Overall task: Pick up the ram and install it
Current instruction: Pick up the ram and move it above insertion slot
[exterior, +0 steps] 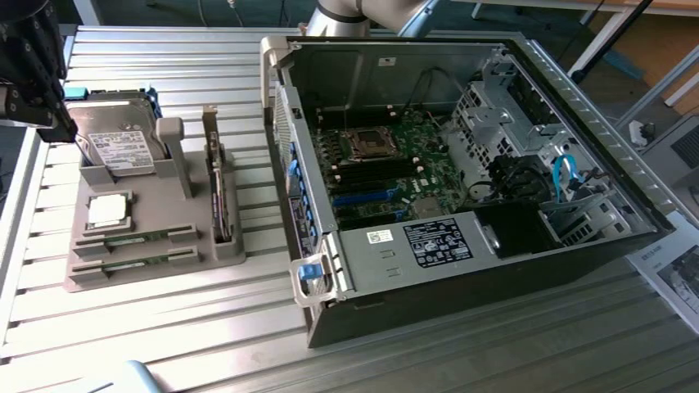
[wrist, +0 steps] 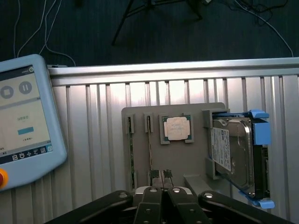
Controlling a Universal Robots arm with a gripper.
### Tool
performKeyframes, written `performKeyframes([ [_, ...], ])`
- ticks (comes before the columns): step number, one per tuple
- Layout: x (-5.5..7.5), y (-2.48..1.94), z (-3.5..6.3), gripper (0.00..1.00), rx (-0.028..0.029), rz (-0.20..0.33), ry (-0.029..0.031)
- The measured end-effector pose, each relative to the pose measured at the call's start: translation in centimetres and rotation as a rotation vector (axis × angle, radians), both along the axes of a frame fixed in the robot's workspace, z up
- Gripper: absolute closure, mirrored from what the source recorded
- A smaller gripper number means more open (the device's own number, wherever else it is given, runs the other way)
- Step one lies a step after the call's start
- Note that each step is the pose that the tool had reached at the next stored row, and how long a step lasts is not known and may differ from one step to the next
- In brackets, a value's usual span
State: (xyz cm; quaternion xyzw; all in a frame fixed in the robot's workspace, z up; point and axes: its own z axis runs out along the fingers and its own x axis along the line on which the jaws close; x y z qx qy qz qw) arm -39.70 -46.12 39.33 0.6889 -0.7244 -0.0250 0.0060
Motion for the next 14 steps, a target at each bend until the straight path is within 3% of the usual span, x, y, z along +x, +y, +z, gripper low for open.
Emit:
performKeyframes([
  [10, 0.01, 0.0, -0.02, 0.89, 0.0, 0.014, 0.0],
  [14, 0.0, -0.03, -0.47, 0.89, 0.0, 0.014, 0.0],
])
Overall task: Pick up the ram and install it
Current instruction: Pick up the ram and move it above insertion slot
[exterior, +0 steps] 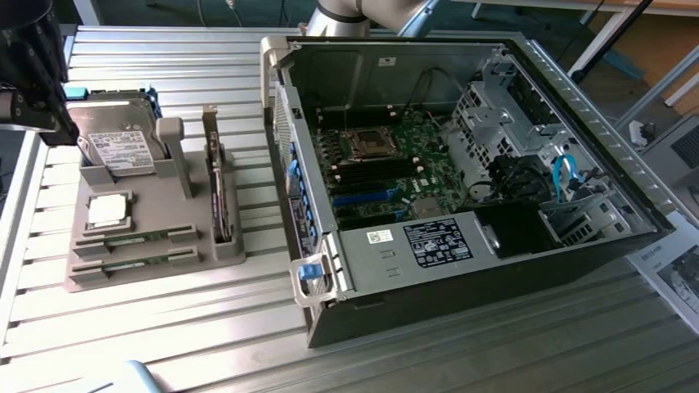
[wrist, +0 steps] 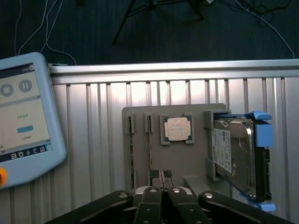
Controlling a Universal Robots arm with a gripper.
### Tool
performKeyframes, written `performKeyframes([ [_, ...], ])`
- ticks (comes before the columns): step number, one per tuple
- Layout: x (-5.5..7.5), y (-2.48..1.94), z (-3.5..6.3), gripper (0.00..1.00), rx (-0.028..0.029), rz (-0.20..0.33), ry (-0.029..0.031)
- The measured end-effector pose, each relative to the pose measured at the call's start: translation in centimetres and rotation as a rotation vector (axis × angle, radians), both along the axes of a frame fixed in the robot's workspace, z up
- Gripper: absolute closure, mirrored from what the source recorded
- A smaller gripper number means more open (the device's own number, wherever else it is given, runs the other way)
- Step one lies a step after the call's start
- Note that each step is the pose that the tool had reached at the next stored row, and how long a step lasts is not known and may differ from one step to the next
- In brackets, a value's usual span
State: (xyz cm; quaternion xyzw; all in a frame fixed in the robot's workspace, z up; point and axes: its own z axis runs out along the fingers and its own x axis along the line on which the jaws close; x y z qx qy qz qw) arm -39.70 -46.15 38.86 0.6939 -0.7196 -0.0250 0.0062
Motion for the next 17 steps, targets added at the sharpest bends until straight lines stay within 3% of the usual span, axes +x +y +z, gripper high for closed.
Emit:
performKeyframes([
  [17, 0.0, -0.57, -3.38, 0.89, 0.0, 0.0, 0.0],
])
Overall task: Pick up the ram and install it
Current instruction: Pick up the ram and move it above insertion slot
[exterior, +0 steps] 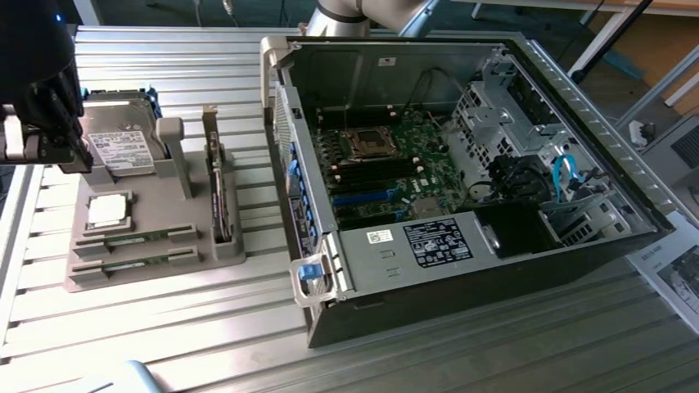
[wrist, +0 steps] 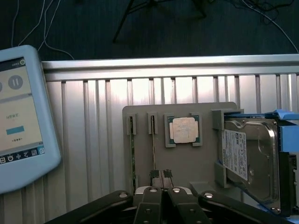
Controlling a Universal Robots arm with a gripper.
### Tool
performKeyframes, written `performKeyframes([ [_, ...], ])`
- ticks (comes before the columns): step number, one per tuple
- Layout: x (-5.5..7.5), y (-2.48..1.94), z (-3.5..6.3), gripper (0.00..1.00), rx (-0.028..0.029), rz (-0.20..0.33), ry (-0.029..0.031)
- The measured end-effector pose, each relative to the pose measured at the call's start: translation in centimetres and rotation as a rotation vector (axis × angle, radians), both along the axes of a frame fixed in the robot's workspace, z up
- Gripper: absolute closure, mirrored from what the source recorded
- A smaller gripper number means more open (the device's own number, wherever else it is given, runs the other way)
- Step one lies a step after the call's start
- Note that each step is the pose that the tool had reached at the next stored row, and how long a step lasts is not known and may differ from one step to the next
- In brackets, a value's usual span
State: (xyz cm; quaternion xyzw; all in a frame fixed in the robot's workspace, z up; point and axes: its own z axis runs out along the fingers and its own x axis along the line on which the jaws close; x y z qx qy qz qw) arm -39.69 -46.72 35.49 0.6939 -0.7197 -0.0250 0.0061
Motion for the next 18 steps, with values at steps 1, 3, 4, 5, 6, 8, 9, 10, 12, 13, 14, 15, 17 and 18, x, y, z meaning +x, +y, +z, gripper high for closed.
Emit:
performKeyframes([
  [1, 0.0, -0.04, -0.19, 0.89, -0.0001, 0.0, 0.0001],
  [3, 0.0, -0.15, -0.65, 0.89, 0.0, 0.0, 0.0],
  [4, 0.0, -0.21, -0.87, 0.89, 0.0, 0.0, 0.0],
  [5, 0.0, -0.25, -1.04, 0.89, 0.0, 0.0, 0.0],
  [6, 0.0, -0.28, -1.18, 0.89, 0.0, 0.0, 0.0],
  [8, 0.0, -0.37, -1.55, 0.89, 0.0, 0.0, 0.0],
  [9, 0.0, -0.41, -1.72, 0.89, 0.0, 0.0, 0.0],
  [10, 0.0, -0.47, -1.93, 0.89, 0.0, 0.0, 0.0],
  [12, 0.0, -0.54, -2.21, 0.89, 0.0001, 0.0, 0.0],
  [13, 0.0, -0.58, -2.37, 0.89, 0.0, 0.0, 0.0],
  [14, 0.0, -0.63, -2.58, 0.89, 0.0, 0.0, 0.0],
  [15, 0.0, -0.67, -2.72, 0.89, 0.0, 0.0, 0.0001],
  [17, 0.0, -0.77, -3.11, 0.89, 0.0, 0.0, 0.0],
  [18, 0.0, -0.83, -3.3, 0.89, 0.0, 0.0, 0.0],
])
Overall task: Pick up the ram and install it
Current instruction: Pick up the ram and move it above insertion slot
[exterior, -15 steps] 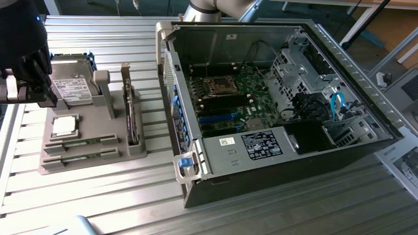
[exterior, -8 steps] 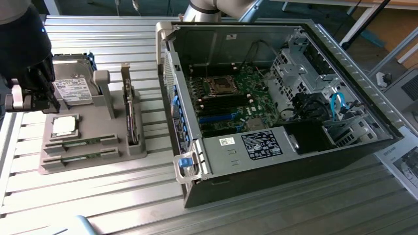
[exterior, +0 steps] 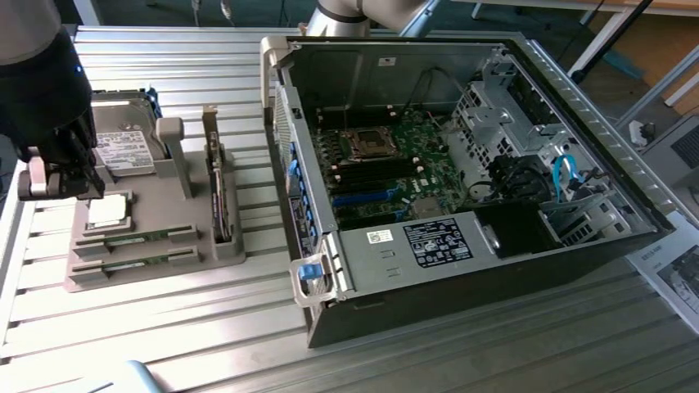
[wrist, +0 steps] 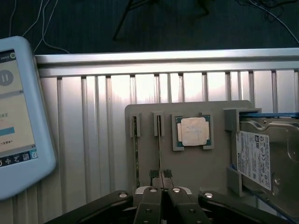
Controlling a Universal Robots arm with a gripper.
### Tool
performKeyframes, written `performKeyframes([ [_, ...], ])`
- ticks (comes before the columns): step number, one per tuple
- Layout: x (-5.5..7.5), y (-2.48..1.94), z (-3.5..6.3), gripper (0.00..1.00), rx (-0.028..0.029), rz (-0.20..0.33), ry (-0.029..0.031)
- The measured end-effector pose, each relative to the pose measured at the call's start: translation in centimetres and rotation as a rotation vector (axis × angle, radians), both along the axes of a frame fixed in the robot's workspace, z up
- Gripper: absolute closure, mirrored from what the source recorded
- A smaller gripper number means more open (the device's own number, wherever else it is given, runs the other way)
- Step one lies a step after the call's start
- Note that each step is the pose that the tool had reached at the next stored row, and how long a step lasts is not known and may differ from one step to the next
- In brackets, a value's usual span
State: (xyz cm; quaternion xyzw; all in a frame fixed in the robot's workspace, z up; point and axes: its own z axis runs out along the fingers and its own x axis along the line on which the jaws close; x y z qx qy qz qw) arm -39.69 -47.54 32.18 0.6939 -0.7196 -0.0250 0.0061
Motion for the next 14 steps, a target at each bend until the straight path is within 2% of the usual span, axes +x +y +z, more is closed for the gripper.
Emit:
performKeyframes([
  [14, 0.0, -0.78, -2.82, 0.89, 0.0001, 0.0, 0.0],
])
